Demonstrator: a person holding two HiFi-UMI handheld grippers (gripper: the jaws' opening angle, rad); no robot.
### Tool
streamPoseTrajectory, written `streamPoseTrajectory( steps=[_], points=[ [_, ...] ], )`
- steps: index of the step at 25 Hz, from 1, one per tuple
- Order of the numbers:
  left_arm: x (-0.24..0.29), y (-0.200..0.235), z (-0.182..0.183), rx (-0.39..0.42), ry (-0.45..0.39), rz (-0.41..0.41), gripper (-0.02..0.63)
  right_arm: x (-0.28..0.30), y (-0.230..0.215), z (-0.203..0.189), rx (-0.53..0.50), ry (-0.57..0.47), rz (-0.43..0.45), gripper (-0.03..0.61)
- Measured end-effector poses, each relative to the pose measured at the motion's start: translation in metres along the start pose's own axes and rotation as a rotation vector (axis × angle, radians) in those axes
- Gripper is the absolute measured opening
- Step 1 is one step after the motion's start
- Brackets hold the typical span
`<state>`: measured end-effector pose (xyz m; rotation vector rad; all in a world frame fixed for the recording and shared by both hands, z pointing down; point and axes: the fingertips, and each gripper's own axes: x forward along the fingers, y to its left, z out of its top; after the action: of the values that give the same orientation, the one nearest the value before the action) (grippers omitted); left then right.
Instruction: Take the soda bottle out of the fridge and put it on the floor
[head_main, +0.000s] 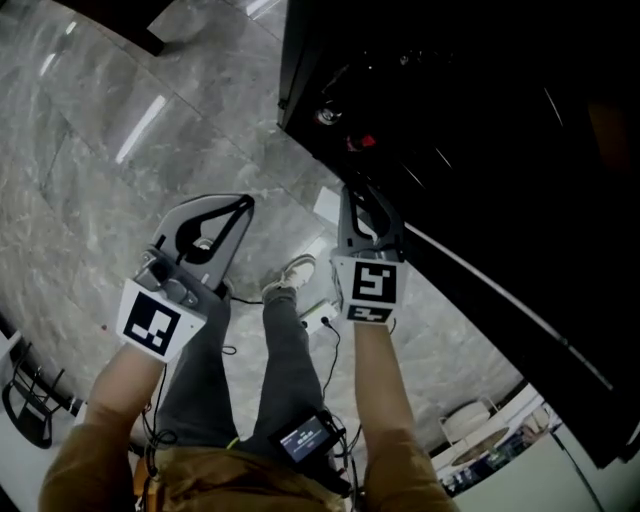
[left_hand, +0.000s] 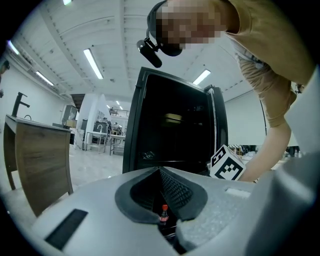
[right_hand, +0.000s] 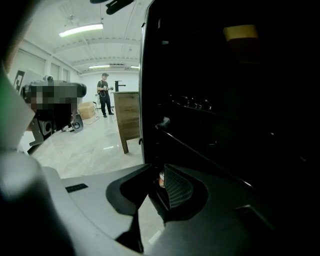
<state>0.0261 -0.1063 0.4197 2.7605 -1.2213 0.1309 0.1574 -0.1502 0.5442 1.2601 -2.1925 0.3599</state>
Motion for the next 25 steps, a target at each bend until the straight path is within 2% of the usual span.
streamPoseTrajectory(
  steps=[9,14,18,25],
  points=[
    [0.011,-0.008,-0.074,0.012,0.022,-0.048,-0.005,0.057,-0.022,-0.060,-0.013,-0.006,-0.064,0.116],
    [0.017,-0.011,-0.113,0.020,0.024,-0.064,-0.006,0.090,-0.038,-0.098,0.015,-0.007,-0.099,0.178],
    [0.023,-0.009,-0.143,0.019,0.028,-0.075,-0.005,0.113,-0.051,-0.112,0.049,-0.041,-0.120,0.220],
    [0.039,-0.011,-0.178,0.019,0.026,-0.104,-0.005,0.136,-0.069,-0.147,0.073,-0.026,-0.150,0.259]
  ],
)
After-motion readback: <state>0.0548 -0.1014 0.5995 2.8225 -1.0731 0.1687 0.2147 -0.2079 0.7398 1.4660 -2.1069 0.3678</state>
